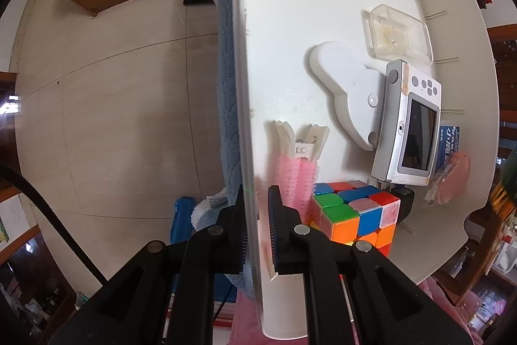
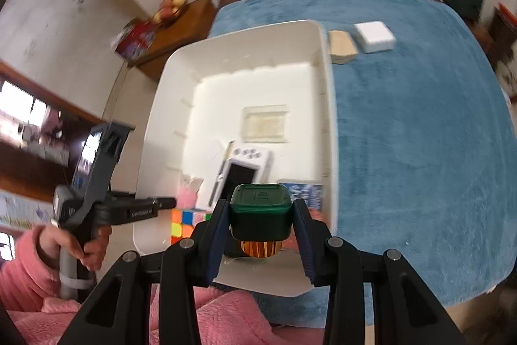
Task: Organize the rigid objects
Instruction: 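Carry the green jar into the tray and release it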
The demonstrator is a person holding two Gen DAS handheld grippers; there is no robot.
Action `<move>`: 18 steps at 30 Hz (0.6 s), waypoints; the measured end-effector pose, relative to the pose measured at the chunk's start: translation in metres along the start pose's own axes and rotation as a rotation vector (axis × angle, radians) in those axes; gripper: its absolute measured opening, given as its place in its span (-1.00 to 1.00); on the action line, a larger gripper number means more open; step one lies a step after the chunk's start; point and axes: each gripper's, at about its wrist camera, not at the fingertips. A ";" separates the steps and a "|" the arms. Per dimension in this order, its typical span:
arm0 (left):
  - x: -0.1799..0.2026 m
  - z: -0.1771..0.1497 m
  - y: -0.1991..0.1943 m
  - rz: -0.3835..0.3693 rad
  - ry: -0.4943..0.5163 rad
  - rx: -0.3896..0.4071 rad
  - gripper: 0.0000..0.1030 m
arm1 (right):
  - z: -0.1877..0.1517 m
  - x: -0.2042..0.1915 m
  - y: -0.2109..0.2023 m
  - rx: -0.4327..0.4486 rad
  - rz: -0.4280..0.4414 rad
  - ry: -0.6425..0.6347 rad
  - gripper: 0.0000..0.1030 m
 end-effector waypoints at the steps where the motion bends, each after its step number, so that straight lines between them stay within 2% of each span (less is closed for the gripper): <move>1: 0.000 0.001 -0.001 -0.002 0.001 0.002 -0.81 | -0.002 -0.007 0.003 -0.004 -0.005 -0.025 -0.22; 7: -0.003 0.000 -0.002 -0.018 -0.004 0.008 -0.81 | -0.009 -0.032 0.011 -0.003 -0.015 -0.133 -0.22; 13: -0.007 -0.002 0.000 -0.026 -0.006 0.013 -0.81 | -0.002 -0.032 -0.014 0.144 0.002 -0.152 -0.21; 18: -0.010 0.000 -0.001 -0.033 -0.016 0.013 -0.81 | 0.009 -0.015 -0.028 0.222 -0.002 -0.112 0.08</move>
Point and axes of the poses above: each gripper's, at about its wrist camera, not at the fingertips, and y roughly the way its jaws point, x to its right, z to its top, and after that the axes turned 5 degrees about y, right-handed
